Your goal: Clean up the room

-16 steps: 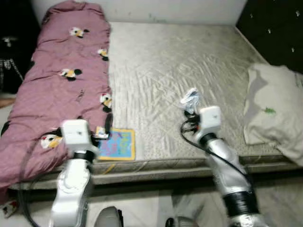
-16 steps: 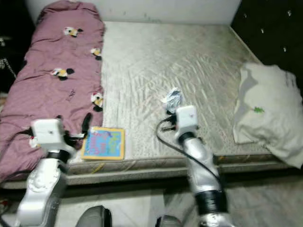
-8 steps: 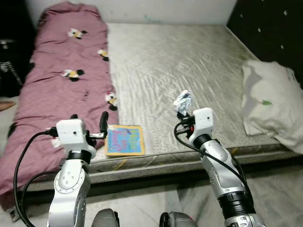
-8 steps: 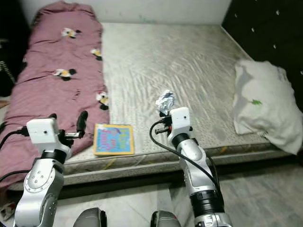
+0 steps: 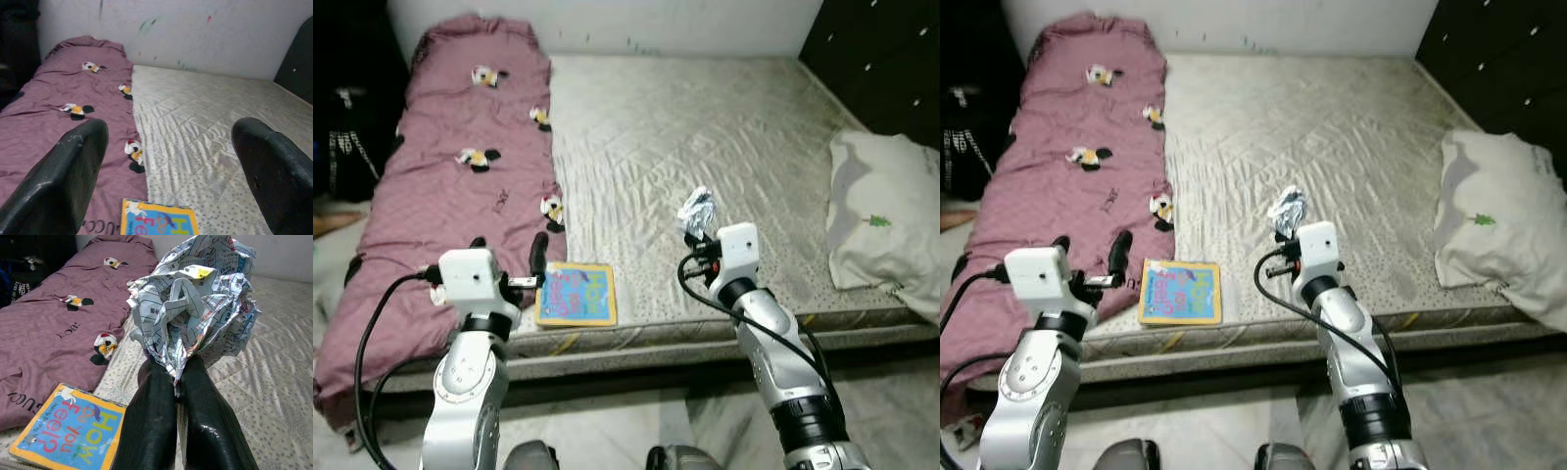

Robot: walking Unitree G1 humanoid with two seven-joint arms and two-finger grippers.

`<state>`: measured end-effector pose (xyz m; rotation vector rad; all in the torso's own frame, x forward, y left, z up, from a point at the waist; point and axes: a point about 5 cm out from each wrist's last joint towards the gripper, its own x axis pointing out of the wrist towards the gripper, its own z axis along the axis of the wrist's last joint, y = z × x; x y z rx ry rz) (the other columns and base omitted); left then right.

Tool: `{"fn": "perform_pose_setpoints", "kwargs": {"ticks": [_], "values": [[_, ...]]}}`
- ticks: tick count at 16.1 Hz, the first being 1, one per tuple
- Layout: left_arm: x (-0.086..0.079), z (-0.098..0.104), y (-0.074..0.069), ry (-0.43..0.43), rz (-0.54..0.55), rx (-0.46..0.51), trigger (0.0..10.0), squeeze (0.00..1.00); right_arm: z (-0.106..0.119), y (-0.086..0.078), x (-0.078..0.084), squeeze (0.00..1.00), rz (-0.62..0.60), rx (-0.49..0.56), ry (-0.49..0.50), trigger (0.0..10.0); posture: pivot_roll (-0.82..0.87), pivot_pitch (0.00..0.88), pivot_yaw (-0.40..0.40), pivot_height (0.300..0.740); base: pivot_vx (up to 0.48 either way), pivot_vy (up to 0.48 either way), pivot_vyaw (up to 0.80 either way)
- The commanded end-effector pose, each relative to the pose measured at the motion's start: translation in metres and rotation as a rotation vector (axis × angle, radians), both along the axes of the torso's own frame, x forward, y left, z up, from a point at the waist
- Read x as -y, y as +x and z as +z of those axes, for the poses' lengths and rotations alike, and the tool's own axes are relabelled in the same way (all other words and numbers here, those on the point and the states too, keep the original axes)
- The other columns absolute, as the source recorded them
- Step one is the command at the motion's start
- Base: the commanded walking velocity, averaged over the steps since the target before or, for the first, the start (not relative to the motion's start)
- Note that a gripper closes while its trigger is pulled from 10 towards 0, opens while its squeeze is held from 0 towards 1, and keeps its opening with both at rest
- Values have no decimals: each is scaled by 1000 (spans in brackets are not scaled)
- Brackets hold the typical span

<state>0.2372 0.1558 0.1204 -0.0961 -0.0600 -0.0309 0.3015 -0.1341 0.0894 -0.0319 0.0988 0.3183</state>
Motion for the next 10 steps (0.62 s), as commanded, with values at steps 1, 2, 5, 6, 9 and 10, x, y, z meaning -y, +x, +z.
{"fn": "perform_pose_setpoints", "kwargs": {"ticks": [1, 2, 5, 6, 9, 10], "values": [[1, 4, -1, -3, -7, 15, 10000, 0, 2, 2, 1, 0, 0, 8, -2, 10000, 21, 65, -57, 740, 334, 0, 0], [1, 4, -1, -2, -7, 15, 10000, 0, 2, 2, 1, 0, 1, 8, -2, 10000, 21, 65, -57, 740, 334, 0, 0], [1, 3, -1, -1, -4, 13, 10000, 0, 2, 2, 0, 0, 1, 8, -1, 10000, 23, 66, -57, 740, 334, 0, 0], [1, 3, -1, 0, 7, 11, 10000, 0, 2, 3, 1, 0, 0, 9, -1, 10000, 21, 70, -57, 740, 259, 0, 0], [-3, -1, 0, 20, 65, -14, 10000, 0, 3, 3, 1, 0, -3, 9, 0, 10000, 18, 72, -58, 740, 86, 0, 0], [-4, -2, 0, 20, 70, -18, 10000, 0, 2, 3, 2, 0, -4, 8, 0, 10000, 19, 72, -59, 740, 0, 0, 0]]}}
